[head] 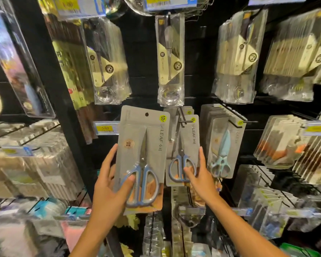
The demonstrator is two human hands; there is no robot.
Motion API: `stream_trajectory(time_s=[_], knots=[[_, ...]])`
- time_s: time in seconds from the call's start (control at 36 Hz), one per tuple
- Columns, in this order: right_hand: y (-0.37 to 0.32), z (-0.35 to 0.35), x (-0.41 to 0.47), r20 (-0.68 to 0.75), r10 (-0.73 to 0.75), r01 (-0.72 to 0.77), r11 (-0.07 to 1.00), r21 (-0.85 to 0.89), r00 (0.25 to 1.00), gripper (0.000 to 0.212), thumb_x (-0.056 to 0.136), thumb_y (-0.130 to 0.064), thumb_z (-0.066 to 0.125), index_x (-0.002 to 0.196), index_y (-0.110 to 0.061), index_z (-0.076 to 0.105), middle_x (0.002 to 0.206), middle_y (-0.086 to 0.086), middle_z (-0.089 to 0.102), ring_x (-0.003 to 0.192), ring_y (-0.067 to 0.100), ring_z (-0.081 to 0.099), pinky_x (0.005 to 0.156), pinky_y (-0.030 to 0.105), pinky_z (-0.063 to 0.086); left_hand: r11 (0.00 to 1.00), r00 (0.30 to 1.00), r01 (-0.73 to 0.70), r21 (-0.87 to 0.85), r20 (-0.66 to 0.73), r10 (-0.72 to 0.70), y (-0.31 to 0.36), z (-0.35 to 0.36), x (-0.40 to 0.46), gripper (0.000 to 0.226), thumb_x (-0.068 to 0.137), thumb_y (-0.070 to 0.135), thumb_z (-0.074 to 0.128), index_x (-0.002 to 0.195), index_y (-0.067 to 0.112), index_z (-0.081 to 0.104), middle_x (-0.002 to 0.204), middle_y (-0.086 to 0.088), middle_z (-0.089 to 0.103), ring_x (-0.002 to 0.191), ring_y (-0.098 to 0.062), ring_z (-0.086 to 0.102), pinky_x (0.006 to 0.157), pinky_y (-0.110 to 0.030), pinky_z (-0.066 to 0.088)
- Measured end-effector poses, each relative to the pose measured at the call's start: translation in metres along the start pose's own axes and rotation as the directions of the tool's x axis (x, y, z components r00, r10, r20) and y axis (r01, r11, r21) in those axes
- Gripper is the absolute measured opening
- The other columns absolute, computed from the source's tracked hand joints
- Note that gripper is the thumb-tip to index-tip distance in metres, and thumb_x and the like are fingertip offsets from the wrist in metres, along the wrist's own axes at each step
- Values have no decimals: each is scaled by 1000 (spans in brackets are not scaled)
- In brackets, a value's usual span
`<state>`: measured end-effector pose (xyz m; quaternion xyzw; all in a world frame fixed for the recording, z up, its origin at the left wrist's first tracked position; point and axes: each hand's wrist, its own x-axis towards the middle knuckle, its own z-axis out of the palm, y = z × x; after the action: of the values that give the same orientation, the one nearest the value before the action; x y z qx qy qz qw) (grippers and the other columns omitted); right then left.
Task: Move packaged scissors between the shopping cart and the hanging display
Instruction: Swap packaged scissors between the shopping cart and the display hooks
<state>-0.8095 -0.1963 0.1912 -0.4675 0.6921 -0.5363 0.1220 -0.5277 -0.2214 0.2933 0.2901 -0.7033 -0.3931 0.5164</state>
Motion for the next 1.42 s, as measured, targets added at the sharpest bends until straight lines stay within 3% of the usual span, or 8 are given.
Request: stream_trajectory(time_s=[0.19, 0.42, 0.64, 0.78, 0.92, 1.08, 1.25, 1.42], knots=[[22, 18, 52, 22, 62, -59, 992, -112, 998, 90, 103, -41, 50, 151, -45, -26, 66, 9, 61, 51, 27, 56, 45, 33, 38, 1000, 1000, 28, 6, 8, -28, -7, 3, 8, 78, 80, 34, 70, 148, 49, 34, 132, 30, 58, 121, -1, 60, 96, -32, 52], [28, 30, 91, 49, 132, -118, 969, -219, 990, 91, 104, -36, 47, 152, -35, -30, 73, 17, 65, 56, 32, 55, 50, 34, 40, 999, 999, 28, 23, -19, -28, -10, 4, 7, 78, 86, 21, 70, 150, 47, 33, 136, 21, 60, 122, -8, 61, 100, -46, 53], [25, 27, 95, 65, 151, -127, 950, -284, 986, 90, 102, -44, 50, 156, -31, -21, 106, 24, 66, 86, 42, 66, 71, 51, 56, 1000, 1000, 25, -11, 4, -25, -9, 2, 5, 78, 84, 23, 70, 148, 47, 34, 131, 28, 60, 121, -2, 61, 89, -16, 55], [19, 21, 66, 116, 125, -89, 957, -276, 985, 90, 96, -61, 52, 160, -35, -6, 162, 11, 25, 138, 34, 42, 108, 45, 42, 999, 1000, 30, -33, 8, -30, -16, 2, 3, 79, 85, 19, 71, 148, 49, 33, 129, 24, 63, 119, -4, 63, 88, -15, 55], [-22, 14, 11, 198, -9, 5, 1000, 20, 980, 65, 100, -48, 50, 157, -39, 20, 159, -11, 34, 145, 10, 36, 99, 6, 35, 997, 999, 22, -80, 31, -19, -18, 2, -2, 80, 83, 19, 71, 148, 47, 34, 133, 27, 60, 122, -5, 61, 91, -17, 54], [-76, 0, -38, 237, -146, 38, 911, 410, 961, 56, 101, -36, 47, 154, -39, 28, 126, -10, 69, 116, 12, 66, 98, 32, 54, 994, 1000, 10, -107, 28, -7, -27, 9, -7, 81, 84, 16, 72, 150, 43, 34, 134, 23, 61, 122, -6, 61, 91, -18, 54], [-86, -6, -52, 185, -187, 117, 936, 333, 965, 68, 101, -5, 56, 152, -39, 28, 113, -2, 74, 104, 19, 71, 96, 36, 56, 993, 998, -3, -116, 59, 10, -33, 17, -8, 81, 87, 11, 71, 152, 38, 31, 134, 24, 61, 122, -9, 62, 96, -28, 55], [-73, -12, -57, 127, -176, 135, 951, 279, 976, 70, 99, -3, 58, 148, -46, 33, 112, -6, 74, 107, 18, 69, 100, 35, 55, 993, 990, 26, -115, 144, -10, -47, 18, -6, 89, 84, 12, 74, 153, 42, 27, 139, 18, 58, 127, -9, 59, 96, -26, 54]])
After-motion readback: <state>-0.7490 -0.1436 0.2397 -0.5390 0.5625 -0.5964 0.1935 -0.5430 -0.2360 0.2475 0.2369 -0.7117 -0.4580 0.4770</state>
